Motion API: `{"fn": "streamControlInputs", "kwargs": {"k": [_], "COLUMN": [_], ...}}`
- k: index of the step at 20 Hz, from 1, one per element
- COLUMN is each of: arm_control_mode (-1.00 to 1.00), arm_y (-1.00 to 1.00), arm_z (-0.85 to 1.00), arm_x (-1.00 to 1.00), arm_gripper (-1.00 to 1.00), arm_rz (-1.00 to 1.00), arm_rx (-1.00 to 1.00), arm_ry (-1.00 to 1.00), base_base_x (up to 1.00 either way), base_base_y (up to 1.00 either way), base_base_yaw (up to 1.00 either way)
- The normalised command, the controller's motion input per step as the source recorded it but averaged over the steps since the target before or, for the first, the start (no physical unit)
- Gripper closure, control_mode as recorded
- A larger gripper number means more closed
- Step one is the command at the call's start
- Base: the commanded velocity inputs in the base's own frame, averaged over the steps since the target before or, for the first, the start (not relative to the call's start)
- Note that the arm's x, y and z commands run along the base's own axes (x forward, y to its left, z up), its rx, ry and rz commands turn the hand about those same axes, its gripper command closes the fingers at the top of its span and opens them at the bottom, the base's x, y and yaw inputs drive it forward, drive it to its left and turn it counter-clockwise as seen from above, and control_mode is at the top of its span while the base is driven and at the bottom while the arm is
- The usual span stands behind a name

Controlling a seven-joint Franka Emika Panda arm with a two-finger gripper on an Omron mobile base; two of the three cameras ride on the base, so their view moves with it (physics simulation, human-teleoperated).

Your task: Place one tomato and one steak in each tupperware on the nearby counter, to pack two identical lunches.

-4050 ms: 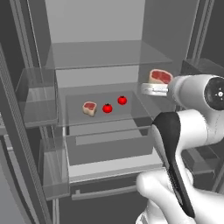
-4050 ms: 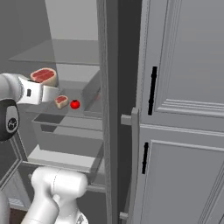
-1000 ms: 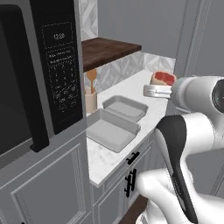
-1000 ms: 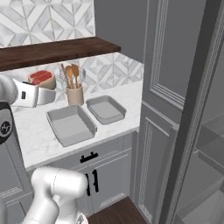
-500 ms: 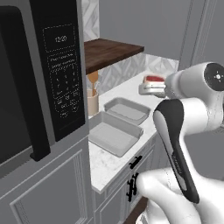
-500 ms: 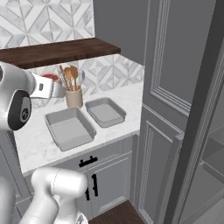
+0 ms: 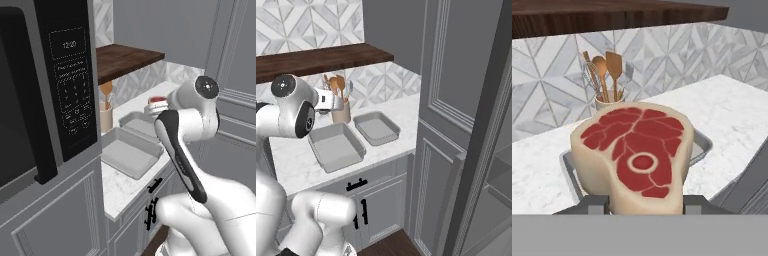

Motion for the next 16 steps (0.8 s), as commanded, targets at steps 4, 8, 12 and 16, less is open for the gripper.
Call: {"fn": "streamControlInputs", "kwargs": {"k": [4, 8, 12, 16], "arm_control_mode": [-1.0, -1.0, -1.0, -1.0], "arm_y": [-0.08, -0.22, -0.33, -0.18], "arm_z": [-0.4, -0.21, -0.29, -0.45], "arm_x": [0.87, 0.74, 0.63, 0.49], "arm_gripper": [1.0, 1.0, 1.0, 1.0], "arm_rz": [0.0, 0.0, 0.0, 0.0], "arm_rx": [-0.05, -0.01, 0.0, -0.01], "arm_ry": [0.06, 0.13, 0.05, 0.11], "base_base_x": [0.0, 0.0, 0.0, 0.0], "base_base_y": [0.0, 0.0, 0.0, 0.0], "base_base_yaw": [0.0, 0.0, 0.0, 0.0]}}
